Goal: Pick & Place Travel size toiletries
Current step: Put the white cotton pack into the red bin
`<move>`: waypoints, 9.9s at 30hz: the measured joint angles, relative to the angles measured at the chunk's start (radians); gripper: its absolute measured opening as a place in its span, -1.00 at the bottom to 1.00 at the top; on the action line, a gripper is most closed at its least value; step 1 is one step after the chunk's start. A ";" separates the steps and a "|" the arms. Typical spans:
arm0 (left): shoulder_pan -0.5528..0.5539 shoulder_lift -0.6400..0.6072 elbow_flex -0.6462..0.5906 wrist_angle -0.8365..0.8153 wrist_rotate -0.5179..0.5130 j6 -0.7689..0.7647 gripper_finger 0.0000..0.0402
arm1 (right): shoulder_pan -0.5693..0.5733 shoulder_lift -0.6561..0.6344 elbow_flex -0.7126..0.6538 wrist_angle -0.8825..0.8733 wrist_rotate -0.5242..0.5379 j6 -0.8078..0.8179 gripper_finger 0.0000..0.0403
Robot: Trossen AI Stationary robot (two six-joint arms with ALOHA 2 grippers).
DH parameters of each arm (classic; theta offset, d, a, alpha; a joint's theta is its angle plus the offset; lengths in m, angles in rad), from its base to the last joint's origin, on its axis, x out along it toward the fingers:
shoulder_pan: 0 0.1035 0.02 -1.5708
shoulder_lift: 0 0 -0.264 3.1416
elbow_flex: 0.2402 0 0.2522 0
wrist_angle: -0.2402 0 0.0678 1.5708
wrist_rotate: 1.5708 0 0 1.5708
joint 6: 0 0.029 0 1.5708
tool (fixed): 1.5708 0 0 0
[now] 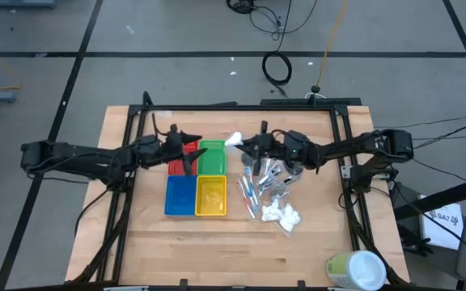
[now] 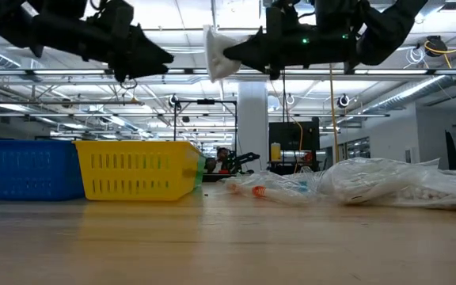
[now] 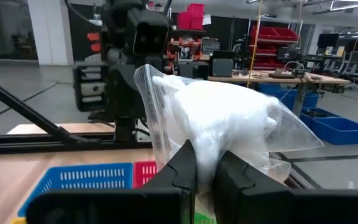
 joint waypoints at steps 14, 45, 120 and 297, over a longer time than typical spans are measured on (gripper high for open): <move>-0.042 0.238 0.133 0.180 0.116 0.092 0.16 | 0.000 0.040 0.003 0.055 0.000 -0.009 -0.91; -0.073 0.393 0.270 0.168 -0.083 0.239 0.16 | 0.029 0.040 0.001 0.044 -0.002 -0.030 -0.91; -0.119 0.288 0.269 -1.172 -0.492 -0.828 -0.57 | -0.005 -0.305 -0.135 -0.373 0.289 0.005 0.26; -0.256 -0.444 -0.092 -0.236 -0.223 0.004 0.69 | 0.203 -0.187 -0.230 0.033 0.183 -0.187 -0.97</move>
